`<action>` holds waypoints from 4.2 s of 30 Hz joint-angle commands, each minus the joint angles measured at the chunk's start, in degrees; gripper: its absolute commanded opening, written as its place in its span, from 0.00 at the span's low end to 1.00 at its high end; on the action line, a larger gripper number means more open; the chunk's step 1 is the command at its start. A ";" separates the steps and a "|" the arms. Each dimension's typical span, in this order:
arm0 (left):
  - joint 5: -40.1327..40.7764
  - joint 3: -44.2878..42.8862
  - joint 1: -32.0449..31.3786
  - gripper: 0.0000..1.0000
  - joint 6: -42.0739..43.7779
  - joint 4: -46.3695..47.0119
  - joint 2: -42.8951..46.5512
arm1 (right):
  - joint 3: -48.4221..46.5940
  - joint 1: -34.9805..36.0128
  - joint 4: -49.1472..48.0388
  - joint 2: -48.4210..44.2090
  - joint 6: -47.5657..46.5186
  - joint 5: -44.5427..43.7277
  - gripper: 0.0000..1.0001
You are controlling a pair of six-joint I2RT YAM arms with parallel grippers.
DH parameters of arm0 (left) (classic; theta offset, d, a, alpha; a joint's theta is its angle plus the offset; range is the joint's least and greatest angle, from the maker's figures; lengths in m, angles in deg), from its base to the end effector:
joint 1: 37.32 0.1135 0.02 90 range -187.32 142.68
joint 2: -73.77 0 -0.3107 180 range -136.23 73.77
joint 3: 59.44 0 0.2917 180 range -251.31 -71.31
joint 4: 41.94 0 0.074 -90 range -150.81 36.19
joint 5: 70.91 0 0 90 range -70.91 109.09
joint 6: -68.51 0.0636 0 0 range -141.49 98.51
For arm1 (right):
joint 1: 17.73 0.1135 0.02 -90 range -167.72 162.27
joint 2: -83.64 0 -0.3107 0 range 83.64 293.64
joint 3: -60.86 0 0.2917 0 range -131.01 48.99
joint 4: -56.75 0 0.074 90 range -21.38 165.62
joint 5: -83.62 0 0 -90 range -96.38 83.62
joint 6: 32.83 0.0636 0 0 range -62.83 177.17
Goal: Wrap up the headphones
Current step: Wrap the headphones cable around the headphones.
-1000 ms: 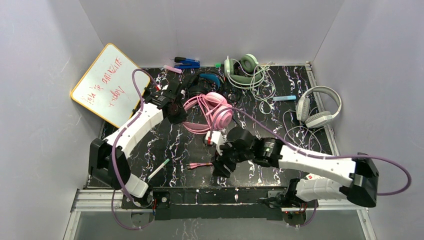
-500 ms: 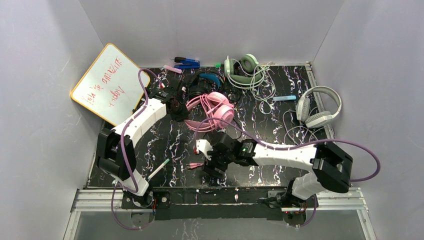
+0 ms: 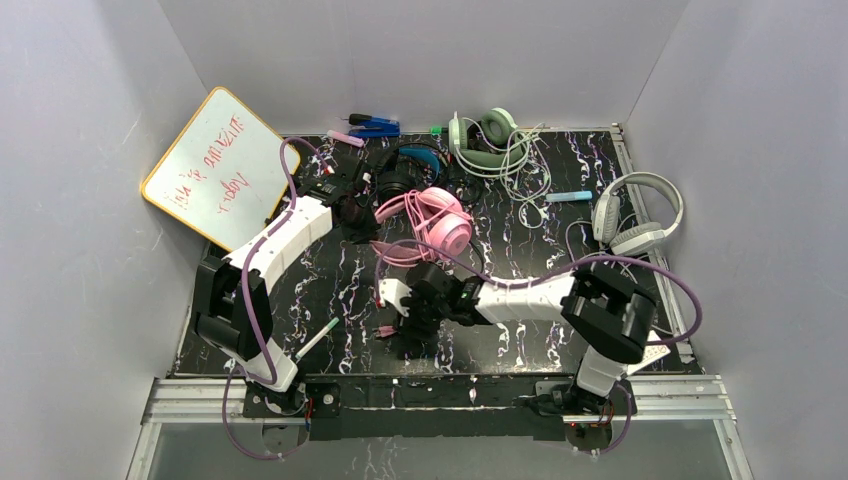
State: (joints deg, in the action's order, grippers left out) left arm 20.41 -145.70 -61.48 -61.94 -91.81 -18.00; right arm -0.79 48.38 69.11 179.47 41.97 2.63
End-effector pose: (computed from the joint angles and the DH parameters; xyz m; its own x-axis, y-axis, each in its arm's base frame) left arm 0.3638 -0.1616 0.2828 -0.8291 -0.3390 -0.4446 -0.1849 0.9167 -0.3542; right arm 0.1476 0.3579 0.1594 -0.0355 -0.7195 -0.6936 -0.9906 0.1169 -0.0706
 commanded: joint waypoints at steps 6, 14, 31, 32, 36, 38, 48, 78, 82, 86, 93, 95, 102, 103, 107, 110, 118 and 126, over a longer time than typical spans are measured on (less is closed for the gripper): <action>-3.26 -2.32 0.61 0.00 0.81 0.28 0.66 | -8.10 -1.19 6.80 10.12 0.44 1.35 0.25; -2.81 -3.08 1.05 0.00 1.65 -0.64 0.87 | -6.32 -0.32 7.63 -2.81 2.42 1.04 0.01; -2.78 4.94 1.05 0.00 -1.28 2.13 6.75 | -17.58 0.67 1.16 -24.23 17.03 13.45 0.01; -2.35 5.63 1.05 0.00 -1.16 2.50 6.99 | -17.58 0.62 0.21 -25.50 17.76 12.16 0.01; -2.09 8.59 1.05 0.00 -1.31 4.26 8.18 | -16.89 0.53 -4.36 -29.94 20.02 7.10 0.01; -2.11 10.16 1.00 0.00 -2.13 5.75 9.12 | -17.74 0.58 -4.62 -30.41 21.61 4.22 0.01; -0.17 20.37 -0.84 0.00 -4.57 15.71 15.38 | -19.87 0.57 -9.63 -26.97 30.09 -12.33 0.01; 24.89 24.84 -27.05 0.00 -9.32 30.66 15.23 | -30.71 -15.71 9.93 -13.90 57.55 -25.04 0.01; 25.56 22.82 -27.69 0.00 -9.20 30.42 13.78 | -31.09 -15.95 10.64 -13.13 59.17 -24.65 0.01; 26.40 19.90 -27.70 0.00 -9.32 29.21 11.95 | -29.52 -16.04 10.40 -13.42 61.90 -23.45 0.01; 25.80 15.64 -27.74 0.00 -10.12 28.73 9.40 | -23.55 -15.97 8.85 -15.01 66.14 -22.51 0.01; 24.85 15.26 -27.78 0.00 -10.01 29.10 8.99 | -22.93 -15.94 9.32 -14.82 66.94 -24.61 0.01; 25.15 17.77 -29.71 0.00 -7.16 29.47 9.76 | -25.42 -19.55 11.18 -12.91 63.90 -29.27 0.01; 25.13 18.44 -29.90 0.00 -6.74 29.41 10.03 | -25.93 -21.12 11.03 -12.75 63.20 -27.74 0.01; 24.74 20.99 -30.86 0.00 -5.97 29.26 10.79 | -28.69 -25.75 12.37 -11.49 61.17 -24.53 0.01; 24.52 22.30 -31.82 0.00 -5.31 29.14 11.57 | -29.61 -28.38 13.83 -11.38 59.86 -24.20 0.01; 20.54 25.07 -32.08 0.00 -2.90 27.89 16.21 | -26.40 -36.57 15.00 -13.32 55.48 -16.47 0.01; 14.35 22.07 -32.11 0.00 1.09 22.73 22.34 | -22.98 -38.86 17.02 -13.87 54.24 -8.50 0.14</action>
State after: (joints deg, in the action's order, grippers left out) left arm 41.48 -120.55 -92.37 -64.36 -66.52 -1.30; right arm -24.52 10.44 89.17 167.98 98.25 -9.26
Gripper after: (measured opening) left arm 0.067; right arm 0.132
